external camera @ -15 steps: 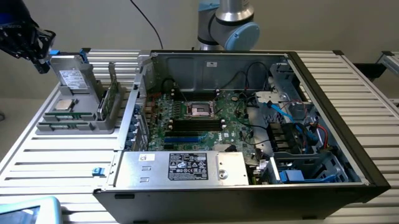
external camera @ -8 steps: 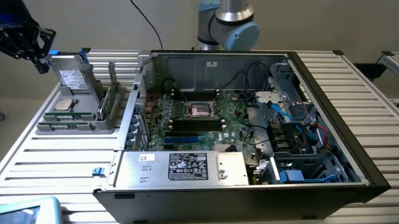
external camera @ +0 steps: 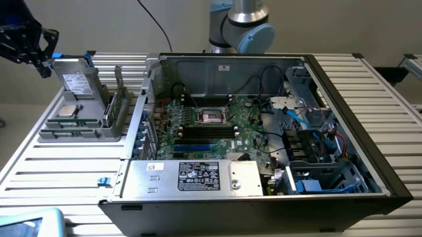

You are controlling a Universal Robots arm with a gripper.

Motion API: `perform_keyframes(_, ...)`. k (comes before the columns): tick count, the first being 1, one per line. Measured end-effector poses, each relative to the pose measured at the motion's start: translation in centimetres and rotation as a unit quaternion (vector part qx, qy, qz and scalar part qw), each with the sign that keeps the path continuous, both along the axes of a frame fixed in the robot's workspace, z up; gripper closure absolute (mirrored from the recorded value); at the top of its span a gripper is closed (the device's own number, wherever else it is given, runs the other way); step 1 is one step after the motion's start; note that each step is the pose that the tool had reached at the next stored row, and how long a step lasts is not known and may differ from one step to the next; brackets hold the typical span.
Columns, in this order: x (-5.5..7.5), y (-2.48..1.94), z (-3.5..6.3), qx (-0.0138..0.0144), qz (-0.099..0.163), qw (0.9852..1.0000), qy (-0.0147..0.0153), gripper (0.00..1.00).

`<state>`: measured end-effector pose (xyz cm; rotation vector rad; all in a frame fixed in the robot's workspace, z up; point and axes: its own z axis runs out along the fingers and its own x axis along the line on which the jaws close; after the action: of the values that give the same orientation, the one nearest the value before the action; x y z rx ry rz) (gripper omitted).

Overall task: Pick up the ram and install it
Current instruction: 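Pick up the ram and move it above insertion slot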

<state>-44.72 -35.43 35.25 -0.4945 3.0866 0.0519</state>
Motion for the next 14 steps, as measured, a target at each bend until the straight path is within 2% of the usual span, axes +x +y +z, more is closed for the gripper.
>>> perform_keyframes(3, 0.0, 0.0, -0.01, 0.0, 0.028, 0.9996, 0.0, 0.89)
perform_keyframes(7, 0.0, 0.0, -0.02, 0.0, 0.063, 0.998, 0.0, 0.89)
perform_keyframes(11, 0.0, 0.0, -0.03, 0.0, 0.1, 0.995, 0.0, 0.89)
perform_keyframes(14, 0.0, 0.0, -0.04, 0.0, 0.127, 0.9918, 0.0, 0.89)
